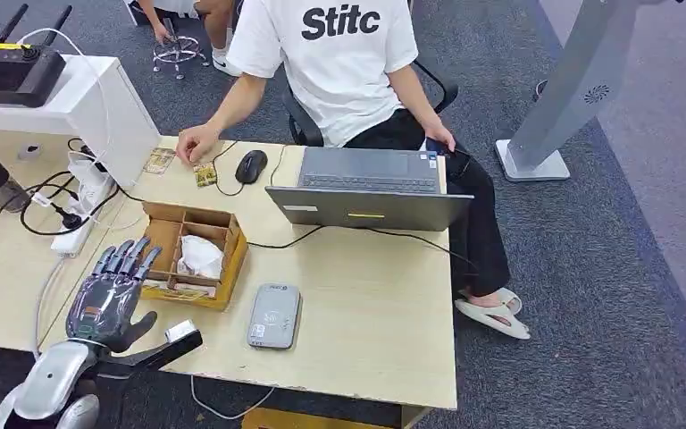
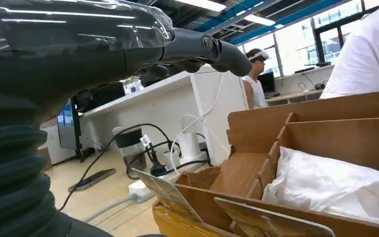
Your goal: Pass the card to the sensor for recognition and then transmit it.
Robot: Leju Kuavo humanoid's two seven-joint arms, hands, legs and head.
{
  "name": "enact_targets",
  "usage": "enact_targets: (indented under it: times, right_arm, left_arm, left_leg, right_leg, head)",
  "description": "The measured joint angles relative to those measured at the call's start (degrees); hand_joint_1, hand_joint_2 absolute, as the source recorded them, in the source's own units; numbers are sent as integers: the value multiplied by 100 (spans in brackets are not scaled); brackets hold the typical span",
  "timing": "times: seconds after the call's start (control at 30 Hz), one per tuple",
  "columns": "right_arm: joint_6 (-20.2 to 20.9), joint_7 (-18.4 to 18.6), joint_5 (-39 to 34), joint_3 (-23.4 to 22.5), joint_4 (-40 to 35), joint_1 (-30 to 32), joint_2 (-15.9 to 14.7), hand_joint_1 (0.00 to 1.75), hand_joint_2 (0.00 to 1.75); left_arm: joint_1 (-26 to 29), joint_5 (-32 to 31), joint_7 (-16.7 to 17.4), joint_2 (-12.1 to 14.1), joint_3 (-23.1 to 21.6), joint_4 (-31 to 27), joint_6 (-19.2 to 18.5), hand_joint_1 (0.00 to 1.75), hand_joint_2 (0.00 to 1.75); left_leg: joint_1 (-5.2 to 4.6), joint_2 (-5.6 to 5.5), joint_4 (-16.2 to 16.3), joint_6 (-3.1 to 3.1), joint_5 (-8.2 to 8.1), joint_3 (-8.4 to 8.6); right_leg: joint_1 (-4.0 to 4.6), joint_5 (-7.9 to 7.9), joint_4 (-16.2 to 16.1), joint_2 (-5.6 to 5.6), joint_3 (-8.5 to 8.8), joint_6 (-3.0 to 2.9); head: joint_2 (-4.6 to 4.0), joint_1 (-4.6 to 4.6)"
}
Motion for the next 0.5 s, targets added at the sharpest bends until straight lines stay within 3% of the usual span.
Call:
enact_targets:
  times: [0.5]
  right_arm:
    - [61,24,96,17,0,-4,-2,0,175]
  left_arm:
    - [-359,-127,74,-90,-63,546,81,0,175]
  left_leg:
    - [-1,0,0,0,0,0]
  right_leg:
    - [0,0,0,1,-1,0]
  head:
    - [0,-2]
